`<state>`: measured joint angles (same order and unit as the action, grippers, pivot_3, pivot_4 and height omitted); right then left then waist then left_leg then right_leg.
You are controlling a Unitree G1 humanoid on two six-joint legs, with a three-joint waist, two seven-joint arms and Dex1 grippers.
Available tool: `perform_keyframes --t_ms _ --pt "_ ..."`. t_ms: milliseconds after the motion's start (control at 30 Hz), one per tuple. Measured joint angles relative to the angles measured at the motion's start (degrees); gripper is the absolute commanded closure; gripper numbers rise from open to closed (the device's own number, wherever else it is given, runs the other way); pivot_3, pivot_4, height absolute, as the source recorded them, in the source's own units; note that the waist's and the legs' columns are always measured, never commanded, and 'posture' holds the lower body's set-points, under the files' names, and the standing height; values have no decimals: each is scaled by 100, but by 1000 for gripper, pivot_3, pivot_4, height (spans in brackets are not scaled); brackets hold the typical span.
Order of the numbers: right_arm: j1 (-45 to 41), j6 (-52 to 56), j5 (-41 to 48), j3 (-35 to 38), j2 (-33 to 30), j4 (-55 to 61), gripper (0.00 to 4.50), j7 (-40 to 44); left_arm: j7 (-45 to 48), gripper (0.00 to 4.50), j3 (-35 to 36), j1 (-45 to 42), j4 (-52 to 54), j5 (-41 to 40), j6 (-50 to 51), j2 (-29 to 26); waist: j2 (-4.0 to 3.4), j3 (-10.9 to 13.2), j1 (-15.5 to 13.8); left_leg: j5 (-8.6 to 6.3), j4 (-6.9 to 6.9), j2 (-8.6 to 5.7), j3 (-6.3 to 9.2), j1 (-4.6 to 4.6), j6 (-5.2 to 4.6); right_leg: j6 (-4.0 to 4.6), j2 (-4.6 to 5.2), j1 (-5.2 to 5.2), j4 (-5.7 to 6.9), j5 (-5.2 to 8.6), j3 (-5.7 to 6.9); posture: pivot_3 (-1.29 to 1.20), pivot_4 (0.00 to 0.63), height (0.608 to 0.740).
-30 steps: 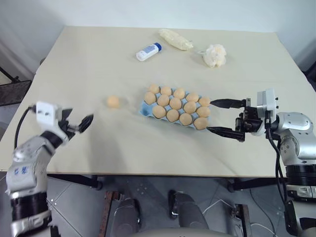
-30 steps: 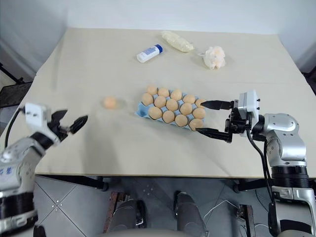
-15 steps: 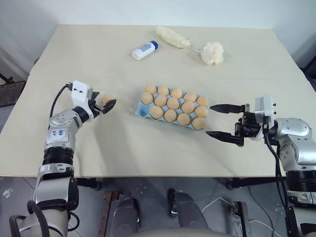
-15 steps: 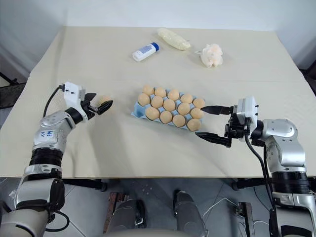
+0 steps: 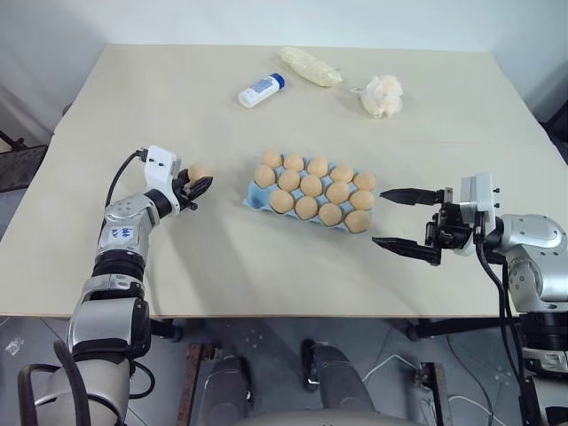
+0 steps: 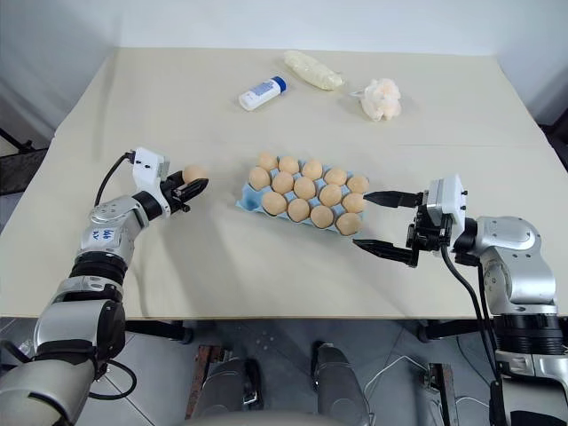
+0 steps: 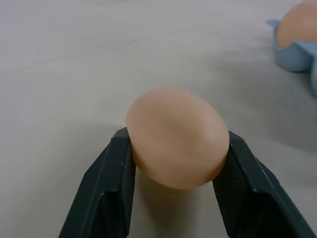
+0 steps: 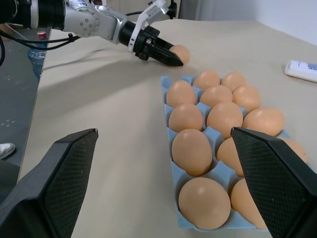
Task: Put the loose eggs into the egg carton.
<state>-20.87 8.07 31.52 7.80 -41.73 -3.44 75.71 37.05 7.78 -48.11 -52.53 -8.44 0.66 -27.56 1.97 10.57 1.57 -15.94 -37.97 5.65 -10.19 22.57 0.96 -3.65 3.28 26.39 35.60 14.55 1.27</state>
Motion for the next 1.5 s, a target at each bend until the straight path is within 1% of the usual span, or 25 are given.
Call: perform_keyframes --t_ms 100,200,267,400,600,667,733,867,900,1133,1200,1267,1367,1433,1500 --pt "2 -1 1 5 -6 1 0 -28 295 2804 -97 -87 570 -52 178 124 0 0 -2 0 -2 0 0 1 0 0 0 0 2 0 0 0 150 740" --pt "0 -4 1 5 -6 8 0 -63 798 2804 -393 -128 1391 -182 593 335 0 0 -20 1 -3 -4 1 2 0 -1 0 -3 0 -1 -1 0 150 740" --pt "3 -11 1 5 -5 19 0 -98 1049 2804 -578 -110 1681 -207 830 416 0 0 -14 1 -3 -4 1 2 0 -2 0 -2 0 -1 -1 0 150 740" --pt "137 -28 1 18 -4 87 0 -164 1335 2804 -880 -71 1839 -199 1143 495 0 0 22 4 -3 -1 7 -6 6 -2 -11 -1 9 -1 -8 0 150 740" --pt "267 -34 12 63 -4 190 0 -287 1415 2804 -1038 -63 1844 -114 1404 490 0 0 5 12 -6 -4 14 -12 6 -1 -9 -3 19 0 -12 0 150 740" --pt "322 -34 19 120 -4 237 0 -317 1431 2120 -1066 -65 1873 -78 1449 476 0 0 2 11 -6 -5 14 -12 5 -1 -8 -4 18 0 -13 0 150 740" --pt "344 -34 39 153 -4 260 0 -346 1432 1560 -1065 -68 1927 -61 1487 442 0 0 2 11 -6 -5 15 -12 4 -1 -8 -5 19 0 -13 0 150 740" --pt "354 -34 49 153 -4 303 0 -377 1386 249 -1065 -69 2098 -46 1650 420 0 0 1 12 -7 -5 16 -11 3 -1 -8 -5 20 0 -12 0 150 740" --pt "354 -34 50 153 -4 303 0 -382 1381 21 -1065 -68 2140 -45 1688 416 0 0 1 12 -7 -5 16 -11 3 -1 -8 -5 20 0 -12 0 150 740" --pt "348 -36 51 153 -4 301 0 -383 1311 21 -1030 -66 2547 -66 1837 372 1 0 6 12 -6 -5 15 -11 3 -1 -9 -3 23 0 -12 0 150 740" --pt "326 -38 50 153 -4 293 0 -377 1204 21 -875 -67 2556 -115 1792 372 1 0 9 13 -7 -4 16 -12 3 -1 -9 -3 25 0 -13 0 150 740" --pt "261 -43 50 150 -4 259 0 -359 1081 21 -573 -65 2561 -268 1598 335 1 1 21 14 -7 -4 15 -12 3 -1 -9 -3 27 0 -14 0 150 740" --pt "172 -58 48 155 -7 164 0 -307 1154 21 -100 40 2771 -545 1396 -55 1 1 45 14 -3 -1 14 -16 5 2 -11 -2 29 1 -15 0 150 740" --pt "139 -67 46 157 -12 63 0 -247 1522 21 183 308 2957 -887 1511 -362 -1 1 47 14 3 -1 9 -21 7 4 -11 -2 30 3 -15 0 150 740" --pt "90 -76 43 154 -15 -43 0 -176 1826 21 344 658 2954 -1058 1537 -599 -2 1 32 15 2 0 9 -21 8 5 -10 -2 30 3 -12 0 150 740"
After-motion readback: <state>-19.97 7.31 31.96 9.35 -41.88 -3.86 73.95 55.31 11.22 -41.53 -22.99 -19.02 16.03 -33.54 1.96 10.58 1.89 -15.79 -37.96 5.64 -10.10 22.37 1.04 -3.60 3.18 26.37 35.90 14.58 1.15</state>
